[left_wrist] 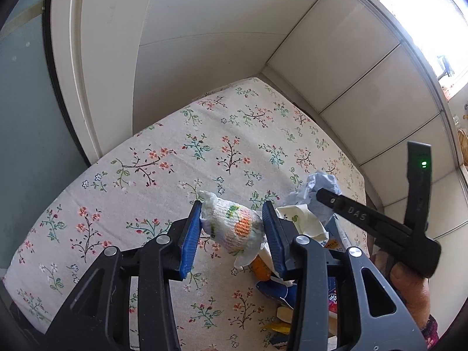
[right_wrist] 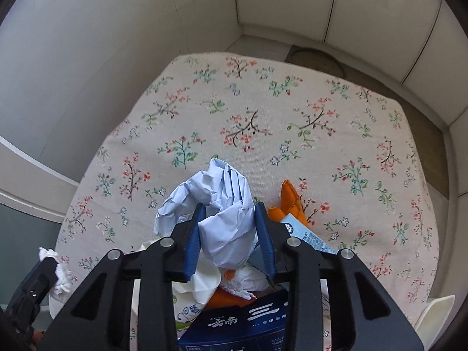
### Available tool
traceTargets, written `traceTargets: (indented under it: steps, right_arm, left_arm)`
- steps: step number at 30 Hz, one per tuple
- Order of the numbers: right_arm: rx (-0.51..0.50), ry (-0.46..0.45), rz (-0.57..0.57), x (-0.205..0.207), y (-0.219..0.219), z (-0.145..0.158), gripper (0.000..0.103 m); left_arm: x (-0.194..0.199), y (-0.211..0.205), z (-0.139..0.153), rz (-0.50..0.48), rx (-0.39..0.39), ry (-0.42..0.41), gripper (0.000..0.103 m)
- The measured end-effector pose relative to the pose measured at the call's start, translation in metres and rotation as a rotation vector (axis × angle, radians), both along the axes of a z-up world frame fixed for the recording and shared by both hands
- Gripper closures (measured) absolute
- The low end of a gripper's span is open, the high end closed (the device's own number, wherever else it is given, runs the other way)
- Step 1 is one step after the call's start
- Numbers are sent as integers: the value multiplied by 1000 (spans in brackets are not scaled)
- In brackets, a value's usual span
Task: Collect trash
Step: 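Lift the crumpled paper with the right gripper and carry it over the white bin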
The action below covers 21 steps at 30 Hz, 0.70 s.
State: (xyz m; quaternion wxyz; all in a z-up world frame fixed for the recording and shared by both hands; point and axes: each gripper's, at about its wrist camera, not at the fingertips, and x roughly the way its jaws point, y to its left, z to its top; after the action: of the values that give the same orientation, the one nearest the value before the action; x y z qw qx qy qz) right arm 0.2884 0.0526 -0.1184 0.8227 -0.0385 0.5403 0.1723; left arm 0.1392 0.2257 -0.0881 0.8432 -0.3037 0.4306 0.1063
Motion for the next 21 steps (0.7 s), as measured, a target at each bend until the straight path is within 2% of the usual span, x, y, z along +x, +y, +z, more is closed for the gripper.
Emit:
traceTargets:
  steps: [9, 17, 21]
  right_arm:
    - [59, -143, -41, -12, -17, 54, 68]
    - [88, -277, -82, -43, -41, 99, 68]
    - [88, -328, -108, -60, -60, 111, 68]
  left_arm:
    - [-3, -6, 6, -6, 22, -18, 63]
    - [-8, -19, 19, -28, 57, -57, 63]
    - [-13, -29, 28, -42, 80, -81, 63]
